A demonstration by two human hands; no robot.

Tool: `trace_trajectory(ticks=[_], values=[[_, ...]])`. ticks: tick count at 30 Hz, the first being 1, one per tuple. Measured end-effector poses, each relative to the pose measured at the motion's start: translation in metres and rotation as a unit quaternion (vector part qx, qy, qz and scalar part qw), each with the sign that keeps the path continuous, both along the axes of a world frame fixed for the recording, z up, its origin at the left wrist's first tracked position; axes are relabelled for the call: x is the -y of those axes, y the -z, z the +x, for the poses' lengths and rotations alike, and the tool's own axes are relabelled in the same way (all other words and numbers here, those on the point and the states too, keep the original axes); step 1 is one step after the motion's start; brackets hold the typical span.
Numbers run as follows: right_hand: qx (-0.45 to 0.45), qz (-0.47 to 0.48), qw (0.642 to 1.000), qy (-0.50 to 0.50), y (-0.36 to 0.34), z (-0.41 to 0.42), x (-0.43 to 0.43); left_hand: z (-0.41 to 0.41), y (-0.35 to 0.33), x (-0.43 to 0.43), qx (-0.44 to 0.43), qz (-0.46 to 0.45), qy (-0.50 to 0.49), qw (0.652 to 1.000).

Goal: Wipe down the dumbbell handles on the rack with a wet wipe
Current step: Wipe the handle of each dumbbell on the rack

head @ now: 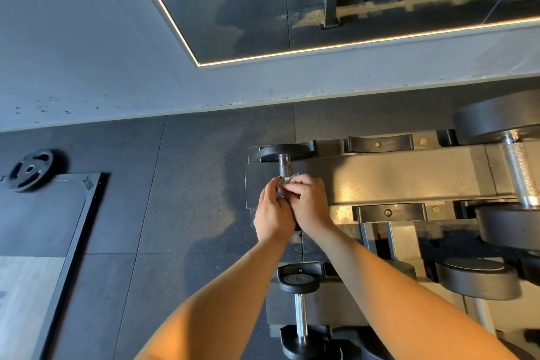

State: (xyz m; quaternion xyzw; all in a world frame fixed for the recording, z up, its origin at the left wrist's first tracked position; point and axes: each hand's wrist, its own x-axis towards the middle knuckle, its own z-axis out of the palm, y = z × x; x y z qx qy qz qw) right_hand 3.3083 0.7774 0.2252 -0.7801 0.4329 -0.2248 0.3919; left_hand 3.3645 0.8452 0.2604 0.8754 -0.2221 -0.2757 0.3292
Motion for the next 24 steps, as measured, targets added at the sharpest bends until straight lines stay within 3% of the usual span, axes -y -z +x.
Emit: trace_trajectory(ticks=[4, 10, 19, 24], values=[[-0.041, -0.020, 0.999, 0.020, -0.003, 0.008, 0.012, 0.001, 0.002, 0.000, 0.005, 0.003, -0.001, 1.000], [0.044, 0.039, 0.995, 0.085, -0.018, 0.025, 0.032, 0.000, 0.000, 0.000, 0.004, 0.000, 0.000, 1.000], [0.018, 0.038, 0.999, 0.017, -0.014, -0.008, -0.001, -0.001, -0.001, -0.002, -0.011, -0.010, -0.004, 1.000], [0.025, 0.046, 0.997, 0.064, -0.021, 0.011, 0.014, -0.001, 0.000, -0.001, -0.005, -0.012, -0.010, 1.000]])
